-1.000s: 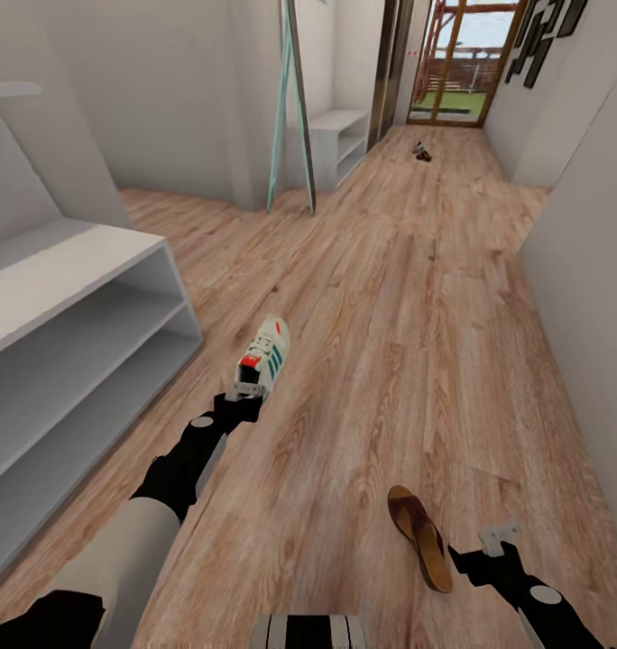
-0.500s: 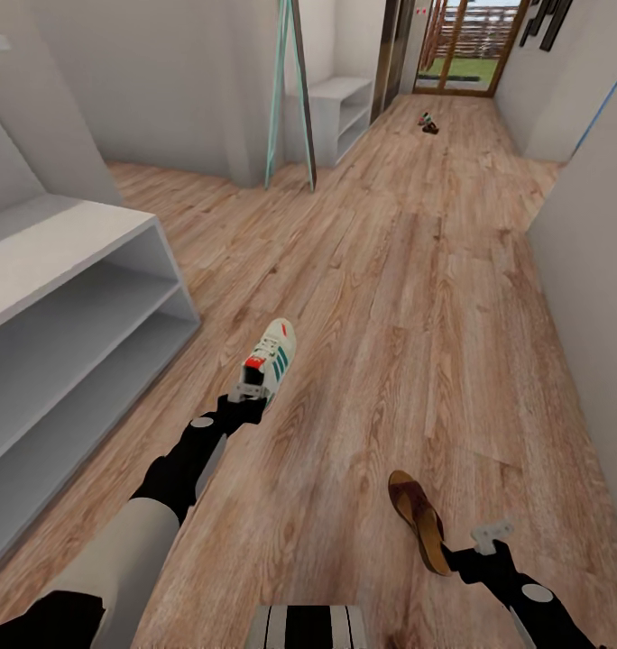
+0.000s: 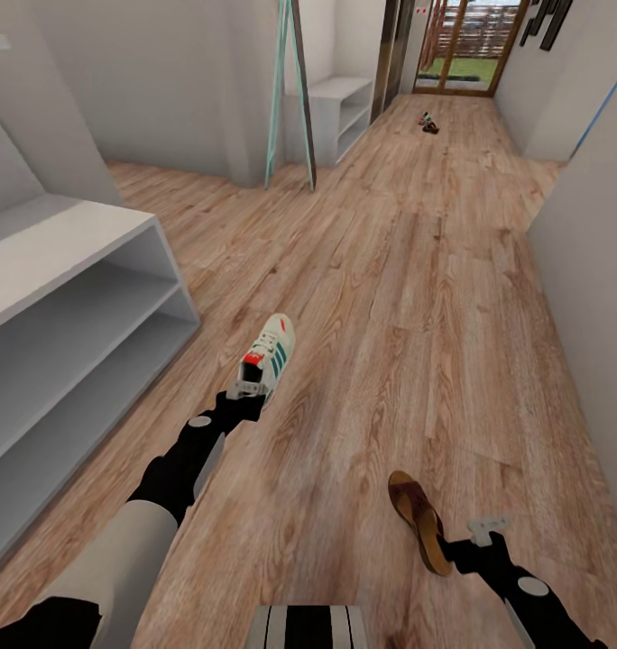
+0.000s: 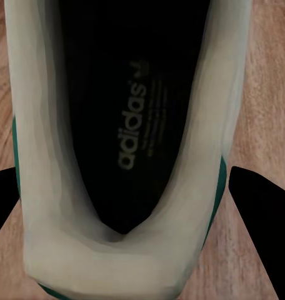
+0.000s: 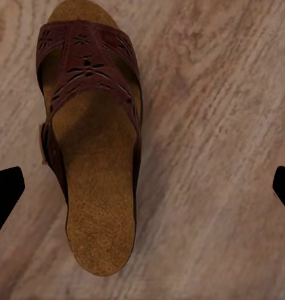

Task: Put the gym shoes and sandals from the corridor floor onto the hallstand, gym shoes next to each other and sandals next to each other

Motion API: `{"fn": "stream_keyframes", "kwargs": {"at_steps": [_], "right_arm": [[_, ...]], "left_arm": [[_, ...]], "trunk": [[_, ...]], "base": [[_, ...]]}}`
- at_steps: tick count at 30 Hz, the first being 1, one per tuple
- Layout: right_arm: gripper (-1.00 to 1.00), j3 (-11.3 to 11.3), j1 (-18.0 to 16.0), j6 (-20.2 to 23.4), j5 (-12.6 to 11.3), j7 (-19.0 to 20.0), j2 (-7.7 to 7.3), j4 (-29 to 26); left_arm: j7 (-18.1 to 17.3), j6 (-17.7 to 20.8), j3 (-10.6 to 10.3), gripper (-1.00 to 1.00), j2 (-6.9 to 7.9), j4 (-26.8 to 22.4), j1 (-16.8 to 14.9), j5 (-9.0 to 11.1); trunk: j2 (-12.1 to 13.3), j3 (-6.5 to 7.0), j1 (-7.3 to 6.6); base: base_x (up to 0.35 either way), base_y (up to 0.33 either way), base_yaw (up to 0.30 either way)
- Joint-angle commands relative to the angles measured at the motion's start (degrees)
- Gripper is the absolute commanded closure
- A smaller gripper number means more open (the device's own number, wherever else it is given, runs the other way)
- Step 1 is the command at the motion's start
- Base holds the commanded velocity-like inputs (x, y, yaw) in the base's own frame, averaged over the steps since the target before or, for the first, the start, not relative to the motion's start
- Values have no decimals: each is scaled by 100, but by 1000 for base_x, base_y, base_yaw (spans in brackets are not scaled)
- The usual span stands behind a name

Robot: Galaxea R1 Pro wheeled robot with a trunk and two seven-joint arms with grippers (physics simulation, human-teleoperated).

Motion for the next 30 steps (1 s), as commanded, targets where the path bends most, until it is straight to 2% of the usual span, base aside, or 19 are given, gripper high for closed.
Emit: {"fn": "stream_keyframes", "kwargs": {"at_steps": [1,9,20,25,27,30], "right_arm": [[-100,-22,0,31,39,39,3,-16],[-100,-22,0,30,48,30,11,-13],[-100,-22,0,30,43,30,12,18],[-100,-22,3,30,41,30,12,16],[-100,-22,1,33,40,32,12,18],[-100,-22,1,31,40,38,12,26]], "left_arm": [[-18,31,7,100,-3,-11,-4,-37],[-4,41,14,100,14,-16,-39,-41],[-4,41,7,100,-8,-41,-29,-33],[-10,69,3,100,-9,-290,4,-33],[-21,205,1,100,-6,-420,12,-27],[-45,377,2,100,-8,-471,10,-25]], "trunk": [[-1,-4,0],[-1,-4,0],[-1,-4,0],[-1,-4,0],[-1,-4,0],[-5,-72,7]], "base": [[92,0,0],[219,0,0],[17,0,0],[0,0,0],[0,0,0],[0,0,0]]}}
